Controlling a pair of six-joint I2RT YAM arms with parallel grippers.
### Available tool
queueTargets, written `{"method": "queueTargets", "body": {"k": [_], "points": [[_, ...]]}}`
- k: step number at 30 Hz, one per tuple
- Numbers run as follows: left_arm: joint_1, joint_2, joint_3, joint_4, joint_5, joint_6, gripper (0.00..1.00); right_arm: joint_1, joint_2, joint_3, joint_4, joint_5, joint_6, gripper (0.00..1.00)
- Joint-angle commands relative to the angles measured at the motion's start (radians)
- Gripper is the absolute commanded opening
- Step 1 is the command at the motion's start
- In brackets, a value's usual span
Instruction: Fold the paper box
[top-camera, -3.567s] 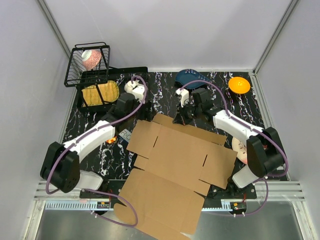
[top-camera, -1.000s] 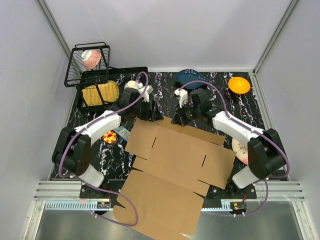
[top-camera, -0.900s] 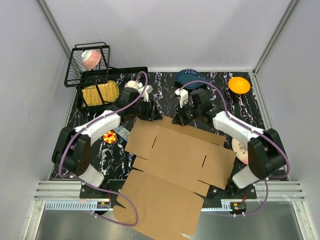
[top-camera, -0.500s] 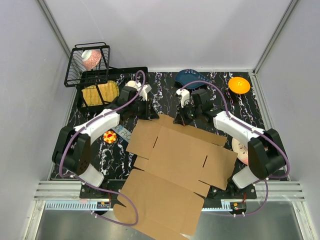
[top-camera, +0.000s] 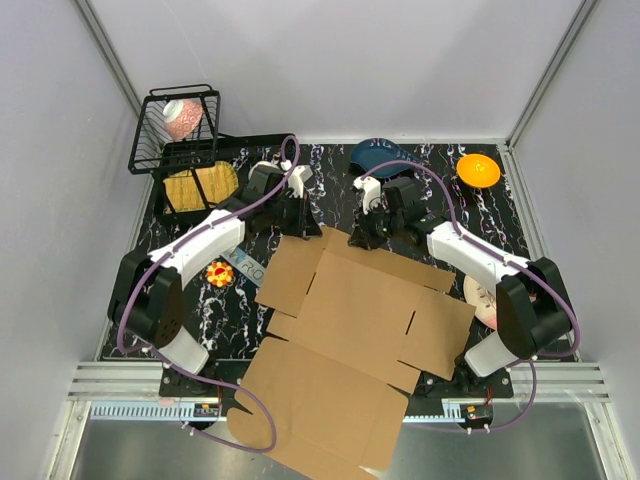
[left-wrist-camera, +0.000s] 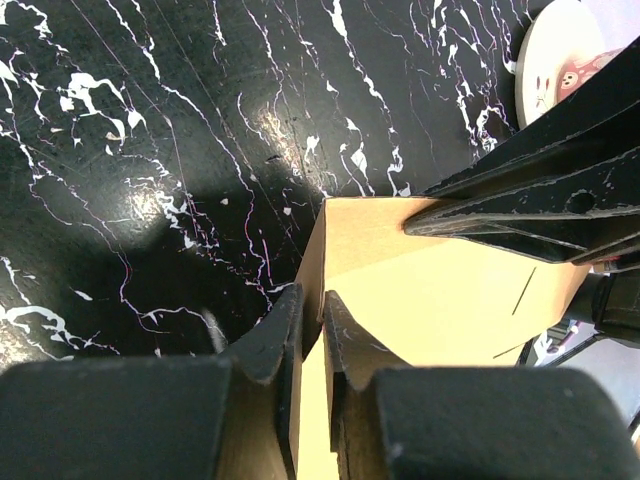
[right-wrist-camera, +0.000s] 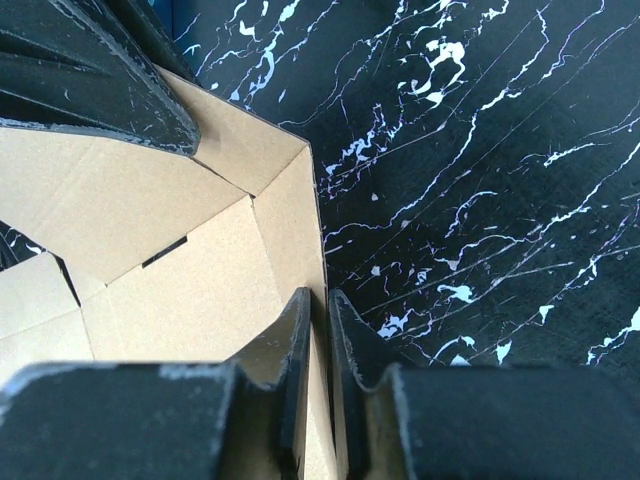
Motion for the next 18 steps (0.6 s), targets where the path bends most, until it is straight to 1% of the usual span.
{"method": "queueTargets", "body": {"k": [1,3,4,6,9,10,14,18], "points": [[-0.045,-0.009,0.115,0.081,0.121,-0.034,0.12,0.025,0.011,0.038,0.043,-0.015,0.012,0.14],[-0.048,-0.001,0.126,0.075,0.119,-0.045,0.12,0.03,0.011,0.038,0.043,-0.013,0.012,0.09],[-0.058,-0.001,0.134,0.077,0.12,-0.049,0.12,0.031,0.011,0.041,0.043,-0.012,0.012,0.04],[-0.09,0.004,0.138,0.077,0.098,-0.049,0.12,0.033,0.014,0.043,0.043,-0.007,0.015,0.0],[-0.144,0.011,0.134,0.077,0.064,-0.037,0.17,0.033,0.014,0.043,0.043,-0.001,0.022,0.0],[-0.156,0.013,0.132,0.081,0.055,-0.032,0.21,0.034,0.014,0.043,0.041,0.0,0.023,0.0],[-0.201,0.027,0.123,0.081,-0.012,-0.023,0.3,0.036,0.006,0.043,0.035,0.023,0.025,0.0],[-0.244,0.03,0.111,0.089,-0.089,-0.02,0.33,0.04,-0.003,0.041,0.031,0.045,0.023,0.0]]}}
